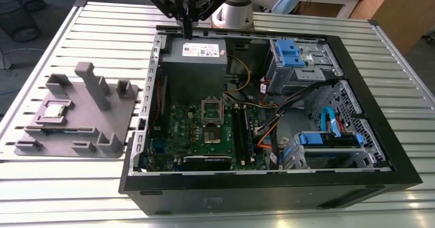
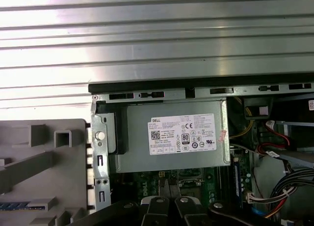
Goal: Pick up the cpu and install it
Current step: 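Reach for the cpu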
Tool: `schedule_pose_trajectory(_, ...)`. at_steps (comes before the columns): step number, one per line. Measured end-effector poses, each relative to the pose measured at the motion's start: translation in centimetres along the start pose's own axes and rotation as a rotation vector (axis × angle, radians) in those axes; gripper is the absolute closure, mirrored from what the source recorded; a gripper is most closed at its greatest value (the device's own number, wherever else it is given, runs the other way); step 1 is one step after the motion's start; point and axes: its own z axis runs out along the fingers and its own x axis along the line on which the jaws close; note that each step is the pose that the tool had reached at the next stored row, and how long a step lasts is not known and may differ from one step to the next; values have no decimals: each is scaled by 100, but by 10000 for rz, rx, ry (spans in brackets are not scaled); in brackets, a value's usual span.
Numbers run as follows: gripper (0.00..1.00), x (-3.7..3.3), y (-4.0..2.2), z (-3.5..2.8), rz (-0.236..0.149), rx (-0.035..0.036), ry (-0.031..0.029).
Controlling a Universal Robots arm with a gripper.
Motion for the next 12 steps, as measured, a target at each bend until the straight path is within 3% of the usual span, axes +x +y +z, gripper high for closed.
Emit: schedule_pose_trajectory(12, 89, 56, -4, -2, 0, 0, -4)
